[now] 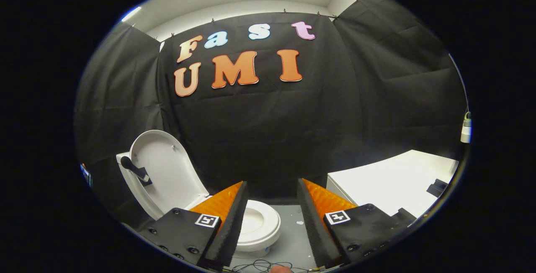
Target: Open the toilet lid.
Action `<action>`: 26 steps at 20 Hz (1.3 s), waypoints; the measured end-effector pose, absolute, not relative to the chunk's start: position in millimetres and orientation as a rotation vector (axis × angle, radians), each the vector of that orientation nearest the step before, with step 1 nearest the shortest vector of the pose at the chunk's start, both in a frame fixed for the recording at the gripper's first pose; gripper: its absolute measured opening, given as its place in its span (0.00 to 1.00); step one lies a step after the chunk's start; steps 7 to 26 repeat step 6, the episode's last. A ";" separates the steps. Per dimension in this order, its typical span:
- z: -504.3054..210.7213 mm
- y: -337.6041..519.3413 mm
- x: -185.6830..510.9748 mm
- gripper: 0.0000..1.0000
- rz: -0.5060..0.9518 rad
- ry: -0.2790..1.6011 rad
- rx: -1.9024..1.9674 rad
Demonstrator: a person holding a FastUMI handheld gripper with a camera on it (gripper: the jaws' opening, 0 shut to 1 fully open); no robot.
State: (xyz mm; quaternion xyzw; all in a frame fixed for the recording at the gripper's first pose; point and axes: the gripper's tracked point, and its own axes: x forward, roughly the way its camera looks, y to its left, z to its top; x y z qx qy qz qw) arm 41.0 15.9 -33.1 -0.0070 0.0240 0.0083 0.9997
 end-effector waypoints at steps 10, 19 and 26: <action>-37.0 13.9 41.9 0.77 0.012 0.066 -0.007; -37.0 13.9 41.9 0.77 0.012 0.066 -0.007; -37.0 13.9 41.9 0.77 0.012 0.066 -0.007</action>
